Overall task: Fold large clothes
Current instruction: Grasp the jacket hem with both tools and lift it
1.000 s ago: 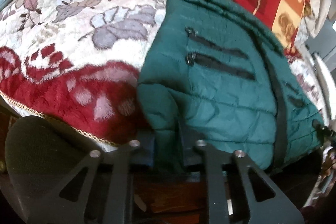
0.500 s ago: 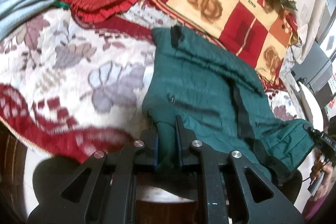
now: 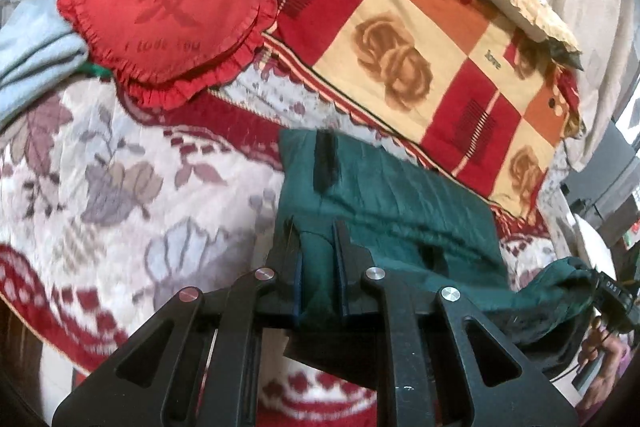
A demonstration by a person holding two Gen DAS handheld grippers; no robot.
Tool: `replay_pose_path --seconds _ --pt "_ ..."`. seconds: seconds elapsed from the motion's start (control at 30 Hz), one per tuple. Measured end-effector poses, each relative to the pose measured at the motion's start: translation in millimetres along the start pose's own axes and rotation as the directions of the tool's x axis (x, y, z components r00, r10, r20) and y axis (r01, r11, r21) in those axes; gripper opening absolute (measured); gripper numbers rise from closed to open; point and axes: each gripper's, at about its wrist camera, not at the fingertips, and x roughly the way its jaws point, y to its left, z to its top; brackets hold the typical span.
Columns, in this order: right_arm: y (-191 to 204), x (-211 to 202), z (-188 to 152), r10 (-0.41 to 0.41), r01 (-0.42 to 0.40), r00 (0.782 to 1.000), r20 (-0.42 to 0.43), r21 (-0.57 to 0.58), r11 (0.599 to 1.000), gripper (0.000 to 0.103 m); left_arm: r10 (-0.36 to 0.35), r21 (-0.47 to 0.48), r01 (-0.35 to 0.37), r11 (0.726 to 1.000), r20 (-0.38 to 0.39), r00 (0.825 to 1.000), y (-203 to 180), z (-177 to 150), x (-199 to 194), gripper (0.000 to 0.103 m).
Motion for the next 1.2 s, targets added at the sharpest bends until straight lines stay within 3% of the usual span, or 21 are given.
replay_pose_path --seconds 0.33,0.6,1.0,1.2 --pt "-10.7 69.0 57.5 -0.095 0.096 0.995 -0.02 0.027 0.995 0.016 0.084 0.003 -0.084 0.996 0.012 0.996 -27.3 58.5 60.1 0.012" --pt "-32.0 129.3 87.2 -0.176 0.18 0.982 -0.068 0.057 0.982 0.016 0.178 -0.006 -0.178 0.984 -0.006 0.984 -26.8 85.6 124.3 0.012" --pt "-72.0 204.2 89.0 -0.201 0.223 0.969 -0.142 0.16 0.962 0.016 0.261 0.053 -0.26 0.964 -0.023 0.965 -35.5 94.7 193.4 0.012" --pt "-85.5 209.3 85.0 -0.141 0.169 0.981 -0.133 0.234 0.958 0.022 0.246 0.041 -0.244 0.969 -0.034 0.969 -30.5 90.8 205.2 0.013"
